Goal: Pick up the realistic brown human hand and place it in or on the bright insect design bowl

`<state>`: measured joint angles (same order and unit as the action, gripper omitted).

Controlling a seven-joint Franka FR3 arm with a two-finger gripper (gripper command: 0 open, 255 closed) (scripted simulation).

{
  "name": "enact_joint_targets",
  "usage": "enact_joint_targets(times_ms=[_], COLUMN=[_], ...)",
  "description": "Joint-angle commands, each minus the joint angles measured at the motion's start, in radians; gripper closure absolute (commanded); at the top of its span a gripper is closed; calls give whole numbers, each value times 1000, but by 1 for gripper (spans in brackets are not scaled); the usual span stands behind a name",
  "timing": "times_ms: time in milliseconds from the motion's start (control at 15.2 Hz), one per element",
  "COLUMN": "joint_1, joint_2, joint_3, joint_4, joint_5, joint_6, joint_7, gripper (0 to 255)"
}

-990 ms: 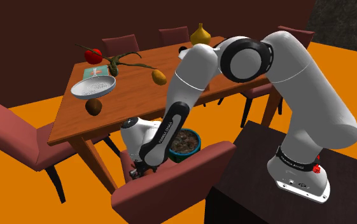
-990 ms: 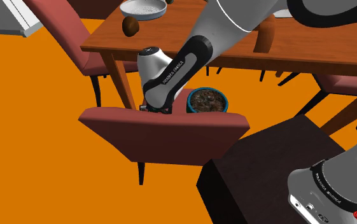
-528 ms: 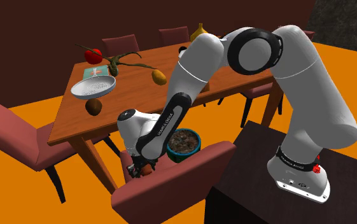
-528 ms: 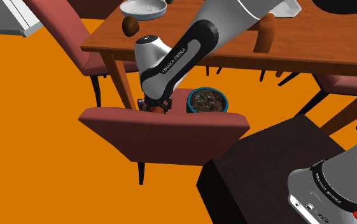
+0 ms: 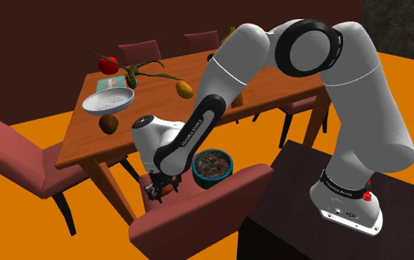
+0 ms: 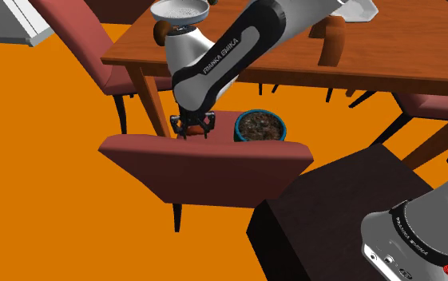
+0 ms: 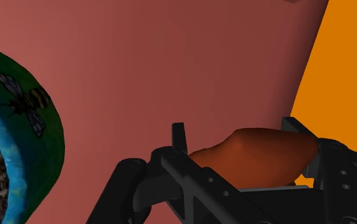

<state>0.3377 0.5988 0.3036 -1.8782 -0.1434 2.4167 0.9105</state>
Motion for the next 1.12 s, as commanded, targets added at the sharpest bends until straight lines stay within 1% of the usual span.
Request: enact_joint_targets(times_ms=[0, 792, 1056], joint_1=[-4, -24, -95], joint_2=[-19, -124, -236], joint_3=[5, 32, 37], joint_4=[-1, 5, -169], joint_5=[6, 42, 79], joint_6=[-17, -126, -63], joint_7=[-3, -19, -92], gripper=[255, 255, 255])
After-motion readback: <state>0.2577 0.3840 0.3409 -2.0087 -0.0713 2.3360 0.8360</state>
